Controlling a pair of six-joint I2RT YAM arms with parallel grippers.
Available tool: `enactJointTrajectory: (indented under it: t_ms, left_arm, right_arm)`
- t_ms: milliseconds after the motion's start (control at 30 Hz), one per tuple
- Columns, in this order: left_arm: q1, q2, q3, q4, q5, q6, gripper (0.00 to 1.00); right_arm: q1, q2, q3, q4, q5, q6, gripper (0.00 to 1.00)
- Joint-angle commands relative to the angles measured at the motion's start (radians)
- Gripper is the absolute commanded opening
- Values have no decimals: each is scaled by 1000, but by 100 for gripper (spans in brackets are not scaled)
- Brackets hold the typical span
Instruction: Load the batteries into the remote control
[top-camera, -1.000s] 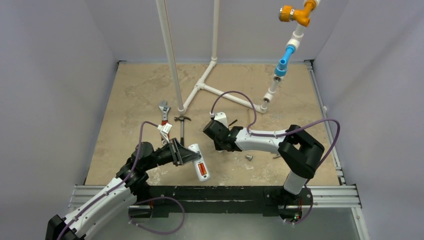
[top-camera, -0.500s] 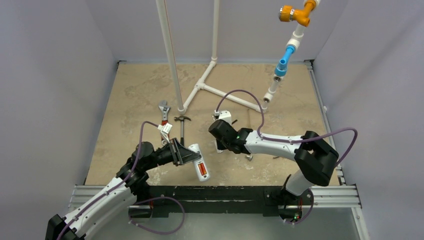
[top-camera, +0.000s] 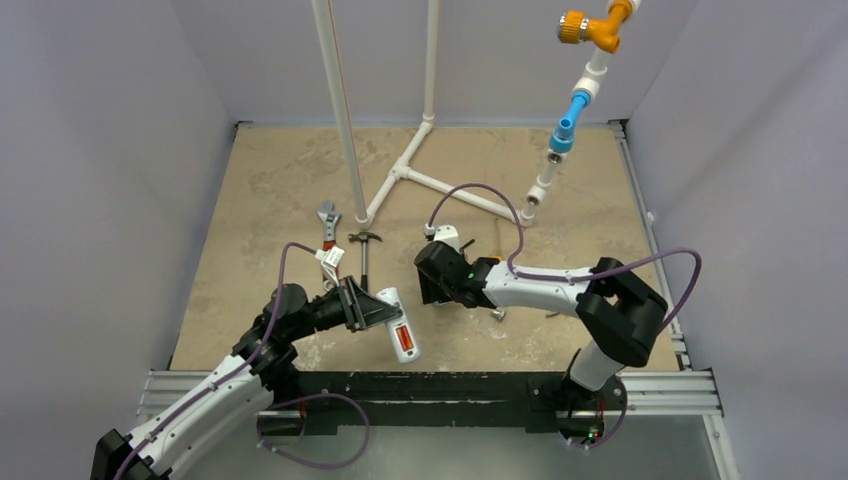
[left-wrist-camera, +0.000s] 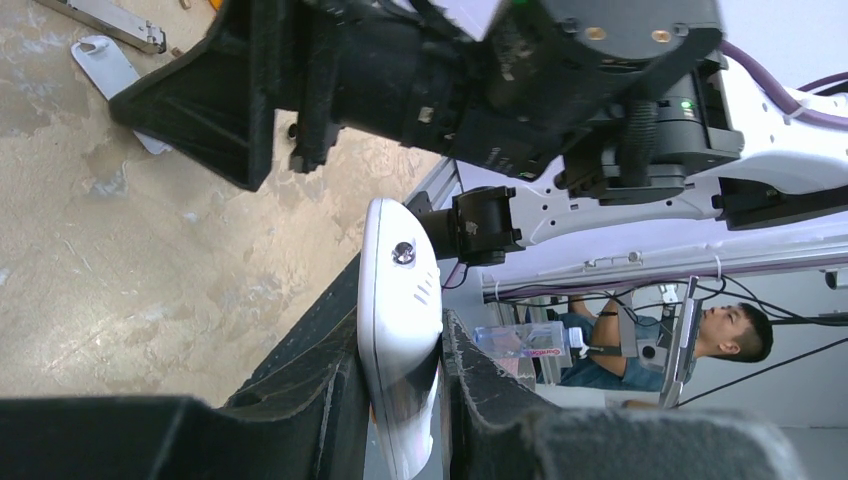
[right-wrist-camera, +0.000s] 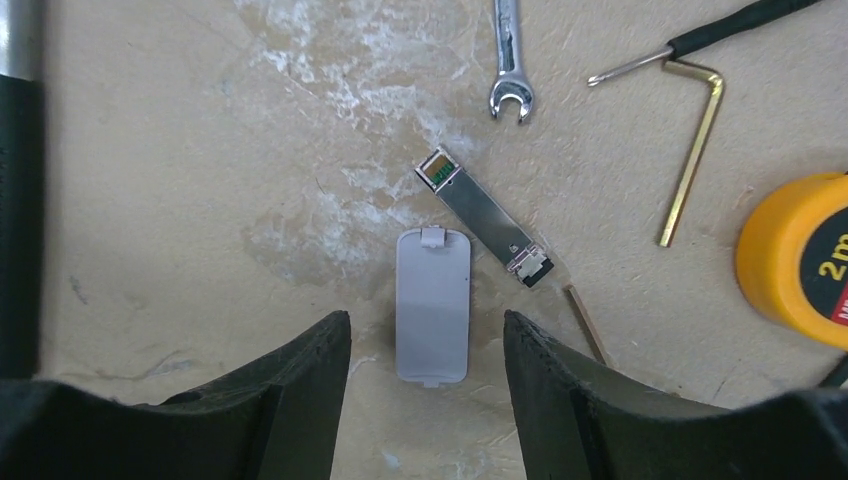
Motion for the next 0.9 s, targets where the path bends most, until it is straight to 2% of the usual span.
enactJointTrajectory:
  t_ms: [0, 167, 367, 467, 867]
  left_arm:
    - [5, -21, 16, 44, 8, 15, 0]
    - [5, -27, 13, 33, 7, 17, 0]
    - [6, -15, 14, 47, 8, 16, 0]
    - [6, -12, 14, 50, 10, 16, 0]
    - [6, -20, 14, 44, 7, 15, 0]
  right_arm:
    - [5, 48, 60, 2, -35, -12, 56]
    - [4, 92, 99, -75, 14, -11, 47]
    - [4, 114, 111, -129, 45, -17, 30]
    - [4, 112, 109, -134, 55, -12, 25]
    - [5, -48, 39, -9, 31, 2, 22]
